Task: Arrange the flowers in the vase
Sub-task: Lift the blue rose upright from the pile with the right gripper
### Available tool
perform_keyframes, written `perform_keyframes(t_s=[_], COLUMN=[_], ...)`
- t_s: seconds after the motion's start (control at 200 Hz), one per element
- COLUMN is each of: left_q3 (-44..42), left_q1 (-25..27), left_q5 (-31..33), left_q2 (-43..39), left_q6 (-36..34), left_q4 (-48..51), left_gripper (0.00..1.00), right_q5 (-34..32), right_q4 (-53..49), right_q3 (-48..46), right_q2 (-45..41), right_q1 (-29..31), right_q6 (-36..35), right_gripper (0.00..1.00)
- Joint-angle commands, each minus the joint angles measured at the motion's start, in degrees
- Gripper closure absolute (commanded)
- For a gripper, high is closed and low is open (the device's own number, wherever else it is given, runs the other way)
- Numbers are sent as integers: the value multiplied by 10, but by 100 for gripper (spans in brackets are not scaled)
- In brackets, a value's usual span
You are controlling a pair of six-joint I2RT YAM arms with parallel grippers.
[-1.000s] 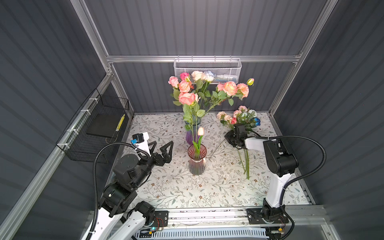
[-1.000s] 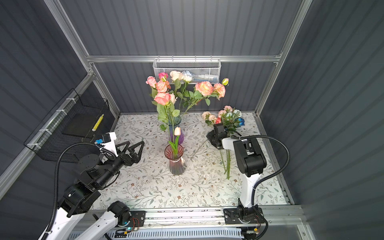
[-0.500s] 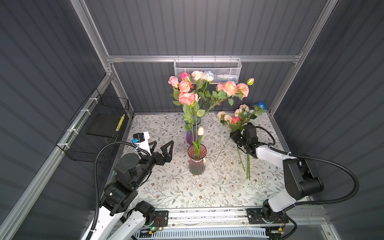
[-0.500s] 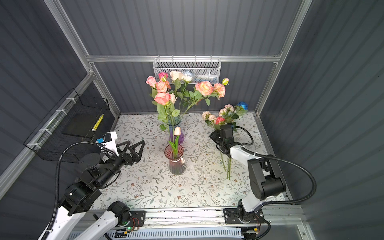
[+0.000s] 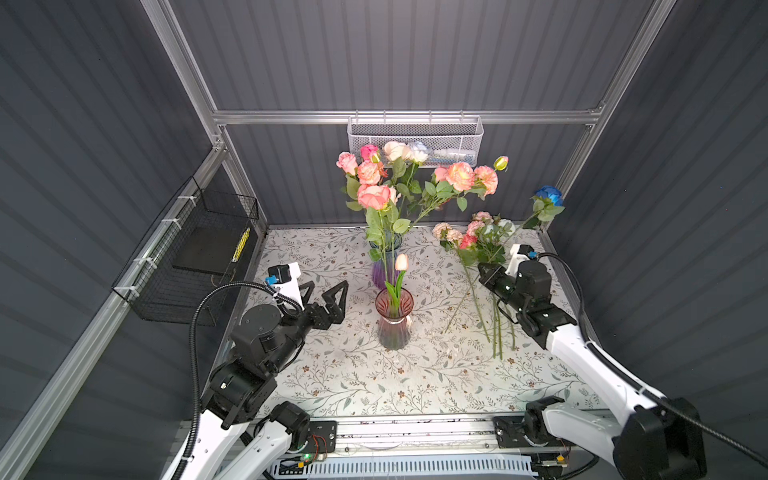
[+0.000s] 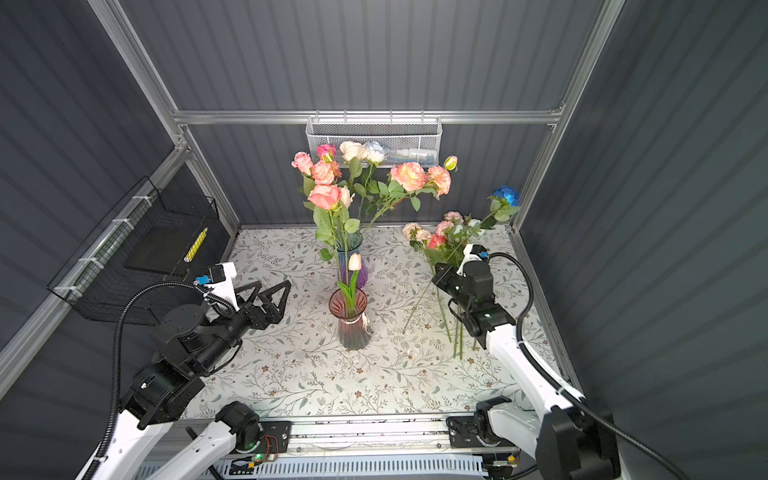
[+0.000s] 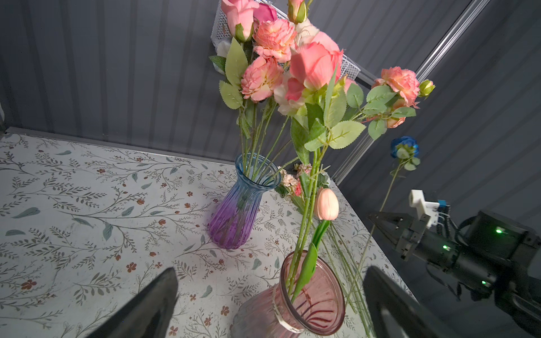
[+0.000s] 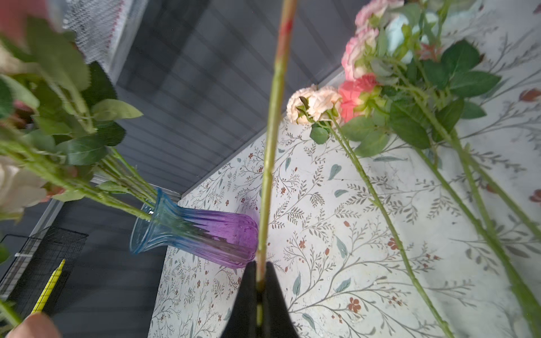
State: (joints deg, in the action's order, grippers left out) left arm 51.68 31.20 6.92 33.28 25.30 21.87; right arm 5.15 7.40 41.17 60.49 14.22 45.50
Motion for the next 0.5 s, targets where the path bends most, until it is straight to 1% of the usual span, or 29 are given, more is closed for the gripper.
perform_keyframes(t_s=[0.0, 0.12, 0.22, 0.295, 0.365, 0.405, 0.44, 0.495], left_q3=[14, 20, 21, 21, 23, 24, 25, 25], left_q1=[2, 2, 2, 2, 2, 2, 2, 2], left_q5=[2, 1, 3, 5, 5, 4, 5, 4], left_q2=[0, 3, 4, 4, 5, 6, 7, 8], left_q6=[-4, -6, -7, -9, -9, -10, -10, -10], left_q4=[2, 3, 2, 2, 2, 2, 2, 1], left_gripper=[0, 0, 0, 0, 0, 0, 0, 0], right_q5=[-32, -22, -9, 21, 58, 69, 64, 36], right_q4=[-53, -87, -94, -96, -97, -98, -101, -112], right_q3=[6, 30, 53, 80, 117, 141, 162, 204], right_q2=[-66, -130, -174, -188, -181, -172, -161, -136], right_q1=[-2, -1, 1, 3, 12, 27, 52, 114], right_q6=[-49, -81, -104, -119, -134, -148, -167, -214], right_gripper=[100, 100, 100, 100, 100, 100, 100, 100])
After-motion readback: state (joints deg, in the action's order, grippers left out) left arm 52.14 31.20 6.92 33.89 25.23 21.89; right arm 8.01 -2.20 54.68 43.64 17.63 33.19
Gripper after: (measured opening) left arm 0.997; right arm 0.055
